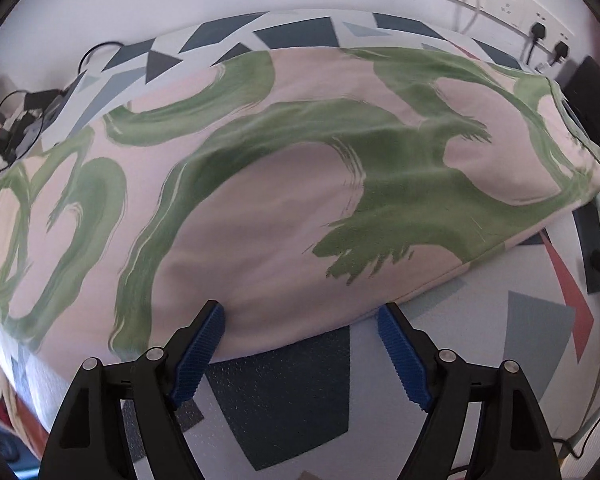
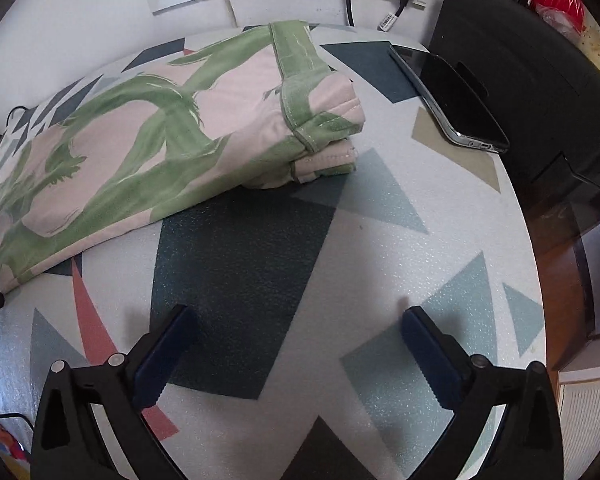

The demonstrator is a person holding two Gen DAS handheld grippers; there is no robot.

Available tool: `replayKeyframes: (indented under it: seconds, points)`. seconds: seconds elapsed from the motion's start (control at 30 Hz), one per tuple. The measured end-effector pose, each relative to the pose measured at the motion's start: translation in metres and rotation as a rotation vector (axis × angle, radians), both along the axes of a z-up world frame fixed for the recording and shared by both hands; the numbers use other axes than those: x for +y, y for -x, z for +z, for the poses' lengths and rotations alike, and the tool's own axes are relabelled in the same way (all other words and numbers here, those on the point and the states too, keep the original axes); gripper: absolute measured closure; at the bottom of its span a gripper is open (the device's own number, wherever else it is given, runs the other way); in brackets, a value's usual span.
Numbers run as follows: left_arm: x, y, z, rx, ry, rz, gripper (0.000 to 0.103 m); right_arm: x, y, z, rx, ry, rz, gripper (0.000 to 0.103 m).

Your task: Fold clothes

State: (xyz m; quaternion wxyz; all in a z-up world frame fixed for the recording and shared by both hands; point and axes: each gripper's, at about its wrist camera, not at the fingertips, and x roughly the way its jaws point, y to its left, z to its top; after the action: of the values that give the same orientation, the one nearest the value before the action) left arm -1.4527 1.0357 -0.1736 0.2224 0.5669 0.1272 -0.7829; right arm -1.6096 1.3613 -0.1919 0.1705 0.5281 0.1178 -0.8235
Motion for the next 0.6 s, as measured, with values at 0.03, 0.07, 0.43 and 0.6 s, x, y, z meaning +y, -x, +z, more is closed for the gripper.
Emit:
replayKeyframes:
  seconds: [0.03, 0.07, 0.43, 0.6]
  points:
    - [-0.001, -0.001, -0.001, 0.0, -0.005, 0.02, 0.018, 0.0, -0.001, 0.0, 0.006, 0.003, 0.004, 0.0]
    - [-0.003, -0.002, -0.002, 0.001, -0.017, 0.041, 0.017, 0.001, -0.003, -0.001, 0.017, 0.008, 0.006, 0.0]
    - [-0.013, -0.006, -0.011, -0.013, -0.05, 0.16, 0.0, 0.001, -0.024, -0.006, 0.145, 0.059, 0.009, 0.0]
    - [-0.012, -0.007, -0.013, -0.007, -0.056, 0.168, 0.0, 0.004, -0.024, -0.007, 0.167, 0.068, 0.01, 0.0]
